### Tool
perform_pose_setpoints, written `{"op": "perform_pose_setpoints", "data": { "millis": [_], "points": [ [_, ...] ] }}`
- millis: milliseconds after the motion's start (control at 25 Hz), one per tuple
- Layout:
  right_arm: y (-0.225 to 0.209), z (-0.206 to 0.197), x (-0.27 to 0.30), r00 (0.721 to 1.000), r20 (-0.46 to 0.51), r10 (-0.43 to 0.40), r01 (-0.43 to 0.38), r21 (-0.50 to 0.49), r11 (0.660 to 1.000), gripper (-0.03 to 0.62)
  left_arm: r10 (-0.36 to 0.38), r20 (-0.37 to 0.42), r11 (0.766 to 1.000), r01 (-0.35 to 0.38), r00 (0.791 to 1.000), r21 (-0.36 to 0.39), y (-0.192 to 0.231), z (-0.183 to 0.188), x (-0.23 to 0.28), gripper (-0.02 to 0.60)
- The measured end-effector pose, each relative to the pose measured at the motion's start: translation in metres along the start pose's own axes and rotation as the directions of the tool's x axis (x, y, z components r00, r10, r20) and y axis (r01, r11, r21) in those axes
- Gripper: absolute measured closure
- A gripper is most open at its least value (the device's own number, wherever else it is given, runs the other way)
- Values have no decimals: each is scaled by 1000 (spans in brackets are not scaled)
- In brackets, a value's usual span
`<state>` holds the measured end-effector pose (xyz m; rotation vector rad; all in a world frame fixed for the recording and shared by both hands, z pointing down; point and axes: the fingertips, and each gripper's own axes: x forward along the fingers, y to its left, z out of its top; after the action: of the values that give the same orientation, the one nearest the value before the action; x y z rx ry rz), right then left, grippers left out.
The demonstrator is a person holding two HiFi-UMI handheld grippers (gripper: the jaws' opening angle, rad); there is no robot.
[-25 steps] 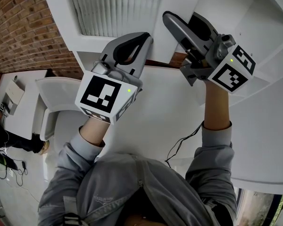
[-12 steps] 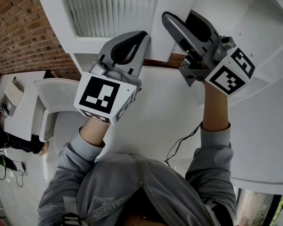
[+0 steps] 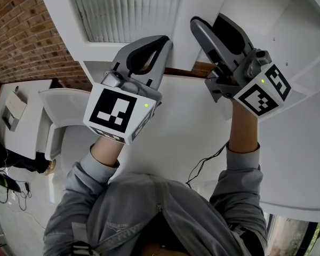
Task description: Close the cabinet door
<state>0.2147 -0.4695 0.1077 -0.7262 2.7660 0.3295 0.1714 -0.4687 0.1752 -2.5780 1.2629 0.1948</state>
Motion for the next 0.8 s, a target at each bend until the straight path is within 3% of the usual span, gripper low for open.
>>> {"op": "perform_pose_setpoints", "data": {
  "millis": [240, 800],
  "points": [
    [-8, -1, -11, 997, 10, -71, 71, -28, 997, 436, 13, -3, 1000, -13, 1000, 19, 4, 2, 2, 575],
    [-24, -13, -17, 991, -3, -135, 135, -22, 991, 436, 36, 0, 999, -36, 999, 27, 14, -3, 7, 577]
  ]
}}
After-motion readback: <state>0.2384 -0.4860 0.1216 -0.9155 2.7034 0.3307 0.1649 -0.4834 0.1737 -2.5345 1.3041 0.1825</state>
